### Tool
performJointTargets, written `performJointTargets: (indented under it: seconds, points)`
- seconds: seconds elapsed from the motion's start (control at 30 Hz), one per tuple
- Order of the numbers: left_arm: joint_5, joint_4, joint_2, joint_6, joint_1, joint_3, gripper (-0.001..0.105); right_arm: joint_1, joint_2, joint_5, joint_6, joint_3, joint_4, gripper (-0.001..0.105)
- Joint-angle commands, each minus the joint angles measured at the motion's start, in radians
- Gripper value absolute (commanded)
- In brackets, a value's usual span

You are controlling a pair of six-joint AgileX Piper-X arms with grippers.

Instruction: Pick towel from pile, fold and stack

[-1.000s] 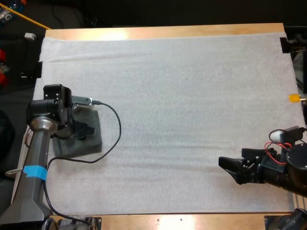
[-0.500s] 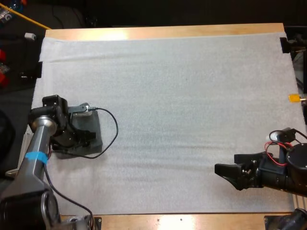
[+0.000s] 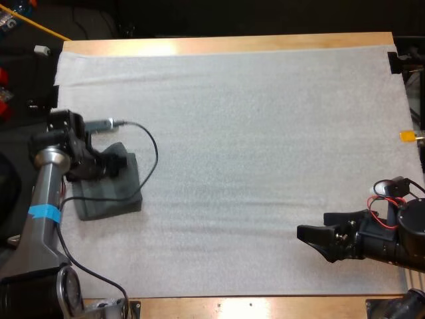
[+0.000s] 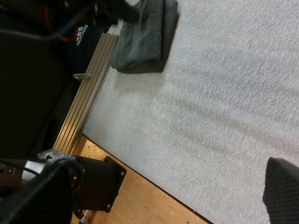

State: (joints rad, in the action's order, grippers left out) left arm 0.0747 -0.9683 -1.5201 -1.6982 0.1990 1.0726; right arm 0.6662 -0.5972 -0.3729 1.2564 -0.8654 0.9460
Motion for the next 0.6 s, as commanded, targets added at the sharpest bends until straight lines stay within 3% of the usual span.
performJointTargets:
  seconds: [0.0,0.23,0.57]
  points:
    - [0.022,0.026,0.011,-0.013,-0.004,0.019,0.067,0.002,0.001,-0.013,0.001,-0.008,-0.006,0.081]
    - [0.029,0.105,-0.016,-0.033,-0.004,0.025,0.062,0.002,0.001,-0.013,-0.004,-0.008,-0.006,0.081]
    - [0.034,0.102,-0.173,-0.060,-0.004,0.025,0.062,0.002,0.001,-0.013,-0.024,-0.008,0.001,0.081]
